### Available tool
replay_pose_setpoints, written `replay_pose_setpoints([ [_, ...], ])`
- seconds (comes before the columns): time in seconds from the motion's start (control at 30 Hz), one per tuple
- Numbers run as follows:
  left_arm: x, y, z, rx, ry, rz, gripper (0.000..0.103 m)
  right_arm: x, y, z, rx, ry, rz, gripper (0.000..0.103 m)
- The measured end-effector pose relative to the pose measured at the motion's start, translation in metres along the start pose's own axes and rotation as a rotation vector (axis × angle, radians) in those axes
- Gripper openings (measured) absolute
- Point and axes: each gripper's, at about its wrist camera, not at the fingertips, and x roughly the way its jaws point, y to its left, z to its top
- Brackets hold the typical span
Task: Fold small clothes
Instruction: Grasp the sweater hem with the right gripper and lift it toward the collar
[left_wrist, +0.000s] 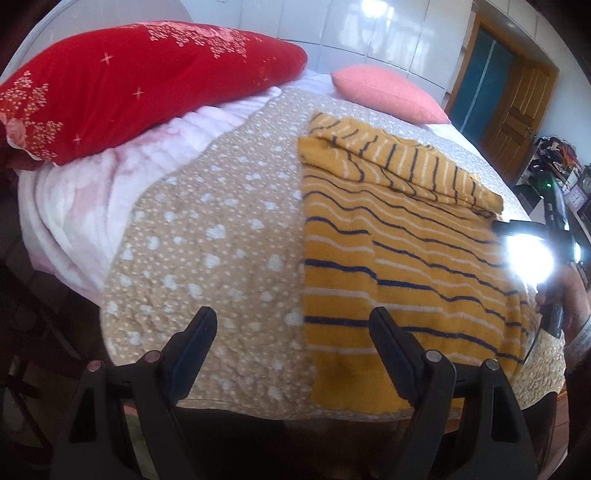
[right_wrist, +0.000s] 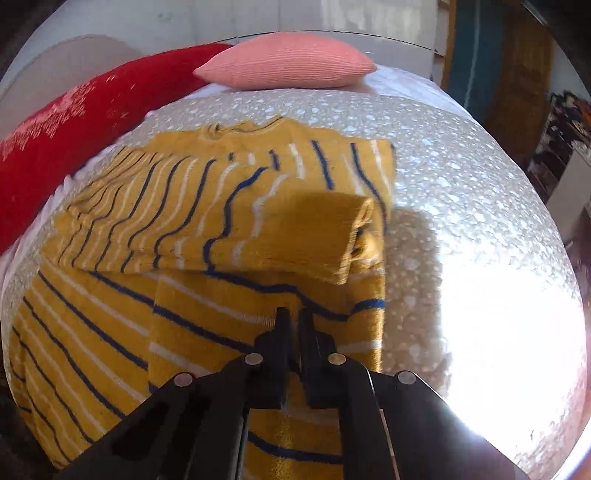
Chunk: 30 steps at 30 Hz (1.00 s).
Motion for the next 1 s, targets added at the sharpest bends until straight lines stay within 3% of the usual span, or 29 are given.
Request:
replay_pose_setpoints([
  [0.07, 0.000, 0.007, 0.002, -0.008, -0.003, 0.018, 0.083, 0.002, -0.014, 0.000, 0.036, 0.002, -0.050, 0.002],
  [0.1, 0.000, 0.009, 0.003, -0.013, -0.001, 0.025, 0.083, 0.006, -0.018, -0.003, 0.034, 0.013, -0.143, 0.000],
  [0.13, 0.001, 0.011, 0.004, -0.016, -0.001, 0.022, 0.083, 0.007, -0.022, -0.006, 0.034, 0.009, -0.176, 0.000],
  [0.17, 0.002, 0.012, 0.006, -0.016, -0.003, 0.016, 0.083, 0.003, -0.030, -0.008, 0.065, 0.009, -0.163, 0.000],
  [0.27, 0.010, 0.012, 0.008, -0.017, 0.003, -0.005, 0.083, -0.023, -0.058, -0.024, 0.236, 0.005, 0.097, 0.007],
  [0.3, 0.016, 0.013, 0.009, -0.025, 0.009, -0.022, 0.083, -0.033, -0.065, -0.032, 0.275, 0.004, 0.172, 0.019],
  [0.33, 0.022, 0.014, 0.010, -0.034, 0.017, -0.039, 0.083, -0.043, -0.070, -0.043, 0.311, 0.003, 0.248, 0.042],
  [0.4, 0.036, 0.014, 0.013, -0.049, 0.033, -0.074, 0.083, -0.057, -0.073, -0.064, 0.350, 0.015, 0.388, 0.065],
  [0.47, 0.049, 0.013, 0.014, -0.055, 0.049, -0.108, 0.083, -0.064, -0.067, -0.089, 0.346, 0.053, 0.468, 0.065],
  [0.6, 0.071, 0.009, 0.014, -0.072, 0.080, -0.182, 0.085, -0.068, -0.047, -0.136, 0.314, 0.092, 0.516, 0.065],
  [0.67, 0.073, 0.004, 0.012, -0.073, 0.070, -0.196, 0.092, -0.072, -0.042, -0.149, 0.306, 0.067, 0.531, 0.065],
  [0.73, 0.073, -0.001, 0.008, -0.078, 0.076, -0.244, 0.092, -0.078, -0.037, -0.159, 0.322, 0.063, 0.570, 0.065],
  [0.87, 0.074, -0.013, -0.005, -0.085, 0.108, -0.336, 0.093, -0.073, -0.019, -0.177, 0.345, 0.116, 0.649, 0.065],
  [1.0, 0.082, -0.025, -0.022, -0.098, 0.164, -0.360, 0.093, -0.063, -0.004, -0.204, 0.392, 0.145, 0.674, 0.066],
])
